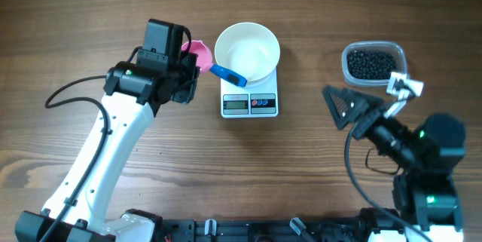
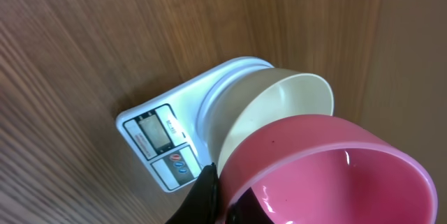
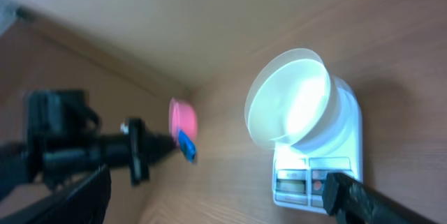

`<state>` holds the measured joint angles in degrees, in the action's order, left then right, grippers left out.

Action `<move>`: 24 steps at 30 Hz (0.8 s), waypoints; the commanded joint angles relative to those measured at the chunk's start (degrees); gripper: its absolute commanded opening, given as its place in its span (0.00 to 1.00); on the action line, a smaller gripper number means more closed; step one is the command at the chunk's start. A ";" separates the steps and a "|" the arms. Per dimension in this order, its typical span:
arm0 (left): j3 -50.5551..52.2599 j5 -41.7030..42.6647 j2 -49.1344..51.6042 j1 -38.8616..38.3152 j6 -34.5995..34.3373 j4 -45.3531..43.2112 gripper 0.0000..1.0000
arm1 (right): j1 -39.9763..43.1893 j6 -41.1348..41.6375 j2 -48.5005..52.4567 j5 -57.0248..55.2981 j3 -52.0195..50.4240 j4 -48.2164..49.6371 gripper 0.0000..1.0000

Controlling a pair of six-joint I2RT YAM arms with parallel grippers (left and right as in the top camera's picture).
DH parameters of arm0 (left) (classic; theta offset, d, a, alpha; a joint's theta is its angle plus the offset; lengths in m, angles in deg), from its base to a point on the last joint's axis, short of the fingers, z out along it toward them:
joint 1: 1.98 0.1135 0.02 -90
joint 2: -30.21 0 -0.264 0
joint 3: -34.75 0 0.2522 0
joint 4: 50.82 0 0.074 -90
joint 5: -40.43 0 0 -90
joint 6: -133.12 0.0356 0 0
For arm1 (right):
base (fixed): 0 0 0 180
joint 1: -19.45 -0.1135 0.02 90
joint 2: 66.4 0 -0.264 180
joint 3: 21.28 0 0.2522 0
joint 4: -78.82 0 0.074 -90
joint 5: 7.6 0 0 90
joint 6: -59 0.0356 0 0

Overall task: Scoop item into bowl and weigh 150g on scale
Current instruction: 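Lift the pink scoop with the left gripper toward the scale center, then bring the right gripper to the scoop handle held by the left gripper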

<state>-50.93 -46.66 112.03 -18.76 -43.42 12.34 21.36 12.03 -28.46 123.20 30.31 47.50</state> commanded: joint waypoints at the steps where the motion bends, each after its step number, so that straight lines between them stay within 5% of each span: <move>1: -0.35 -0.85 -1.14 -0.28 -0.98 1.79 0.04 | -0.24 0.31 7.91 1.75 8.81 -5.97 1.00; 11: -0.35 -0.42 -1.14 -0.39 -1.20 2.75 0.04 | -0.24 10.38 25.38 -3.23 8.98 -6.05 1.00; 15: -0.35 -0.26 -1.14 -1.57 -1.40 2.80 0.04 | -0.26 1.14 32.13 11.04 8.98 -3.26 0.99; 17: -0.35 -0.20 -1.07 -3.02 -2.45 2.89 0.04 | -1.22 -1.33 35.21 17.42 8.98 0.68 0.86; 24: -0.35 0.50 1.84 -9.94 -14.82 3.21 0.04 | -12.37 4.94 36.72 16.22 8.98 12.61 0.73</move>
<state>-50.91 -46.68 112.12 -26.43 -50.81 15.47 13.47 14.13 8.52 137.89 38.50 55.85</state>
